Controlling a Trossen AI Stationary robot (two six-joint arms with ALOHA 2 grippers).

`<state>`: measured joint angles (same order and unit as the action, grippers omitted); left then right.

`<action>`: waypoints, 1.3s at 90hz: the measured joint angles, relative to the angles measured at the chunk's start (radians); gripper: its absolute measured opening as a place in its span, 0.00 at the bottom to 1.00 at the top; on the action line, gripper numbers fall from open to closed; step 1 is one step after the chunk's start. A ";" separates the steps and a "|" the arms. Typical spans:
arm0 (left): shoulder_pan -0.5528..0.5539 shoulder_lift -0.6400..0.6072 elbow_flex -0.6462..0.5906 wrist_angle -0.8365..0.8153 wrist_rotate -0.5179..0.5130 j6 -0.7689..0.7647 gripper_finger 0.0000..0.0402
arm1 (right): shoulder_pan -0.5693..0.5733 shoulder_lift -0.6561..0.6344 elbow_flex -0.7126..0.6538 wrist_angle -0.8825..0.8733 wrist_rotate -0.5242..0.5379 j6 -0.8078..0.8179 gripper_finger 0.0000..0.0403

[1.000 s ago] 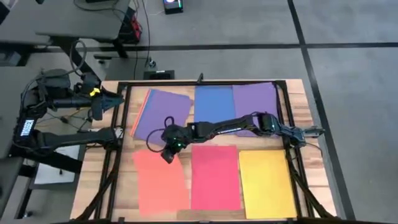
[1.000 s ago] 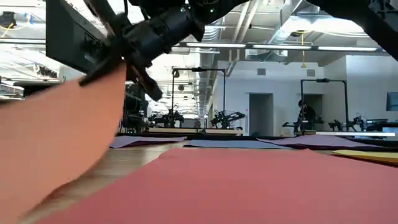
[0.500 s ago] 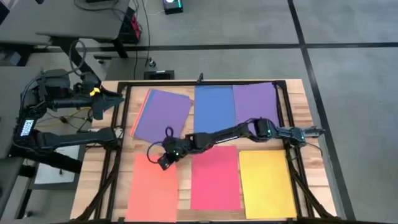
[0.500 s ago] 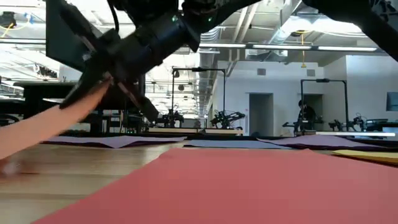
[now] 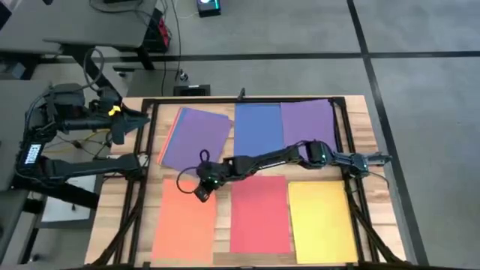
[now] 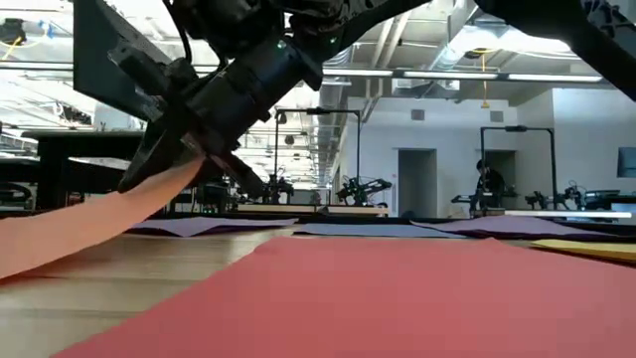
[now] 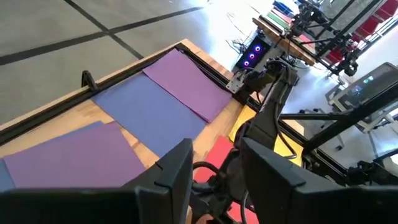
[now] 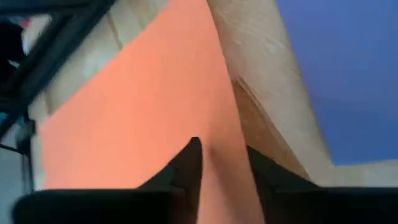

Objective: Organize paper
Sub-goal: Put the orange paper into the bottom left of the table, then stack the purple paper on the top right purple papers

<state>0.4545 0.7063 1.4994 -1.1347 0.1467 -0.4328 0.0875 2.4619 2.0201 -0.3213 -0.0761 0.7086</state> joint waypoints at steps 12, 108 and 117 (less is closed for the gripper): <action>0.000 0.000 0.000 -0.006 0.000 0.006 0.29 | -0.013 0.000 0.000 0.002 -0.001 -0.106 0.35; 0.021 0.273 -0.334 -0.079 -0.256 -0.069 0.29 | -0.236 -0.291 0.306 -0.558 0.106 -0.543 0.39; 0.029 0.301 -0.445 0.036 -0.253 -0.095 0.29 | -0.280 -0.286 0.303 -0.598 0.106 -0.394 0.38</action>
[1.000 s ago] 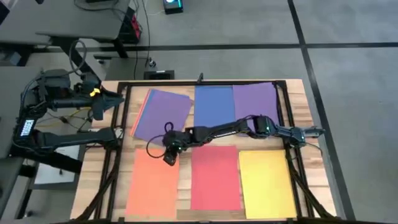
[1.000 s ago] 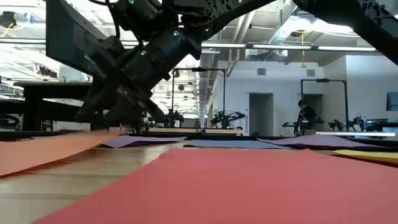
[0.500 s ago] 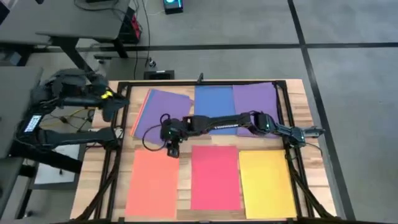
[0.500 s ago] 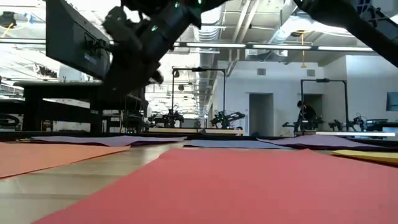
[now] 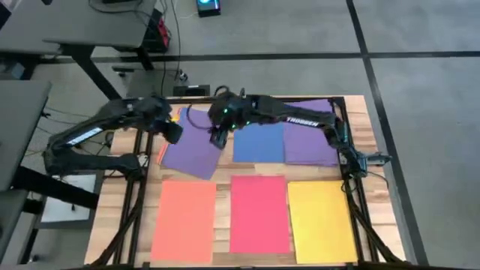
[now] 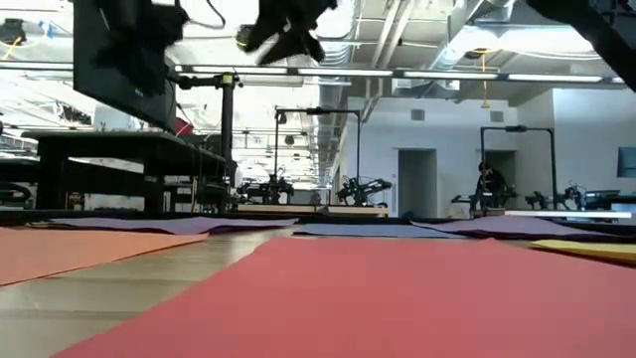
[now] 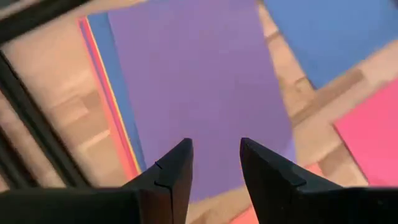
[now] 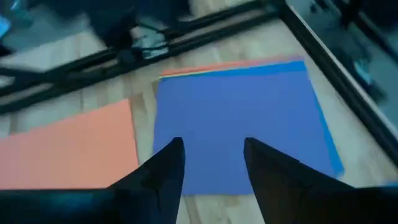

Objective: Organize paper
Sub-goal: Stack the purple paper on the top right purple papers

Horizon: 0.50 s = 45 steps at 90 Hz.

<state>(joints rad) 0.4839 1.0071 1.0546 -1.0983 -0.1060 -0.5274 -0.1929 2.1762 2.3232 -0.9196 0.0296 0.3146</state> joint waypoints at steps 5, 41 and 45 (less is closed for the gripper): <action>0.010 0.016 -0.065 0.075 0.009 -0.008 0.29 | -0.021 0.023 -0.004 -0.032 0.000 0.076 0.39; 0.042 0.194 -0.456 0.451 0.347 0.283 0.29 | 0.022 0.117 -0.361 0.108 -0.153 0.390 0.42; 0.042 0.215 -0.467 0.476 0.348 0.316 0.29 | 0.028 0.117 -0.401 0.174 -0.175 0.448 0.42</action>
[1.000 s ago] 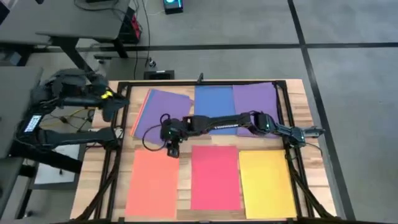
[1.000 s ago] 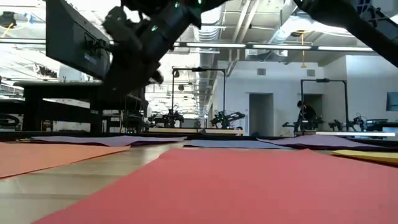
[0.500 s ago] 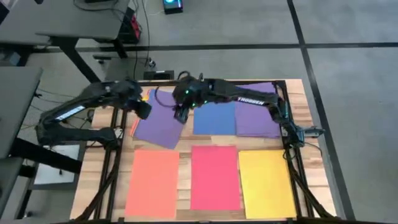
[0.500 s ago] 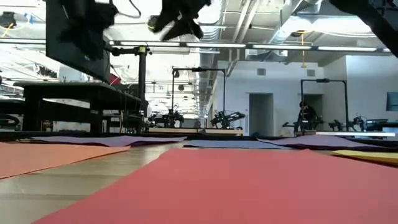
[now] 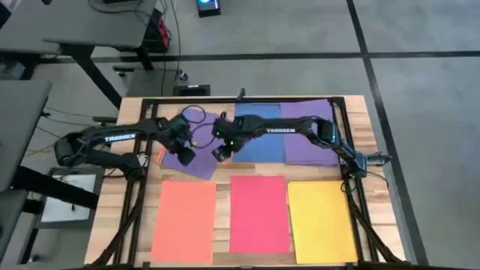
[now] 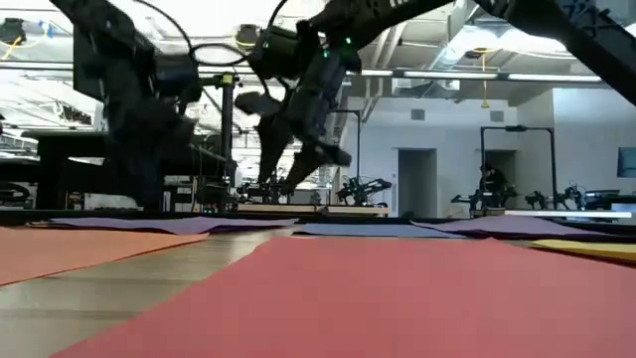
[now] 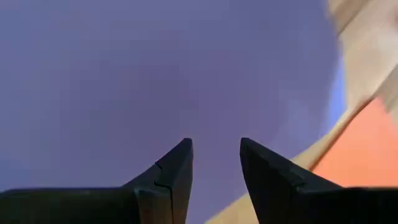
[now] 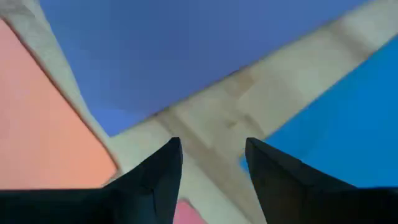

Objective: Organize paper
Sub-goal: Stack the purple paper on the top right purple papers

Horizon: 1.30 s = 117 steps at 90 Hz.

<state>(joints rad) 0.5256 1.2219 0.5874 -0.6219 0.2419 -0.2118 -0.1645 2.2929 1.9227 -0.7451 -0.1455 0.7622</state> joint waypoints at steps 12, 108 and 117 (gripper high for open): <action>-0.003 0.040 -0.009 0.027 0.001 0.107 0.29 | 0.015 0.001 -0.079 0.243 -0.074 0.170 0.42; -0.009 0.135 -0.006 0.091 0.031 0.217 0.29 | 0.015 0.048 -0.047 0.412 -0.026 0.368 0.33; -0.009 0.135 -0.006 0.091 0.031 0.216 0.29 | 0.016 0.053 -0.047 0.385 0.010 0.396 0.33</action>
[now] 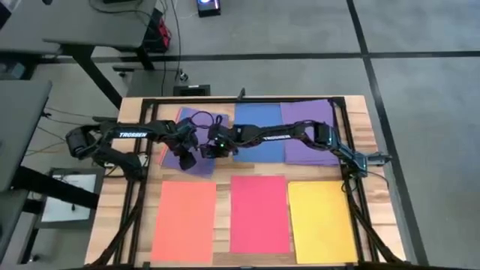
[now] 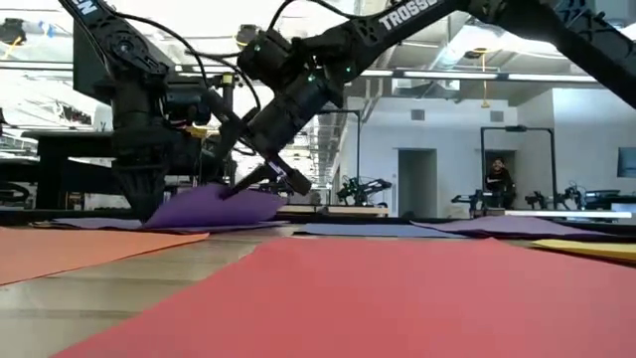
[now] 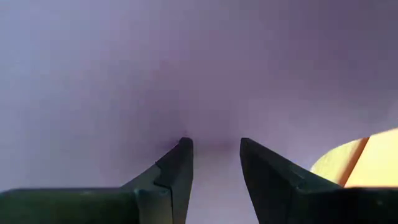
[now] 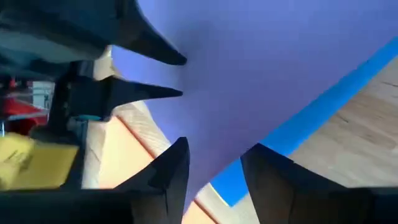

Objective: Organize paper
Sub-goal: Stack the purple paper on the top right purple papers

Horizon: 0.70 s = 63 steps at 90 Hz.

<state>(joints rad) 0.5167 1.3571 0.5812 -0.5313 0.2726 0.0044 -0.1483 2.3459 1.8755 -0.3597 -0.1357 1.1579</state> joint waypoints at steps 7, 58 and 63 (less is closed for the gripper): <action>0.000 0.000 0.000 -0.001 0.004 -0.001 0.29 | 0.005 0.000 0.000 -0.027 0.065 0.011 0.33; 0.000 -0.012 0.030 -0.069 0.010 -0.008 0.29 | 0.009 0.062 0.000 0.042 0.120 0.027 0.13; 0.000 -0.027 0.058 -0.106 0.010 -0.001 0.29 | 0.008 0.060 -0.001 0.032 0.118 -0.022 0.04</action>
<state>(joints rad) 0.5163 1.3296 0.6388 -0.6373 0.2826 0.0030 -0.1402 2.4054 1.8744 -0.3273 -0.0177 1.1355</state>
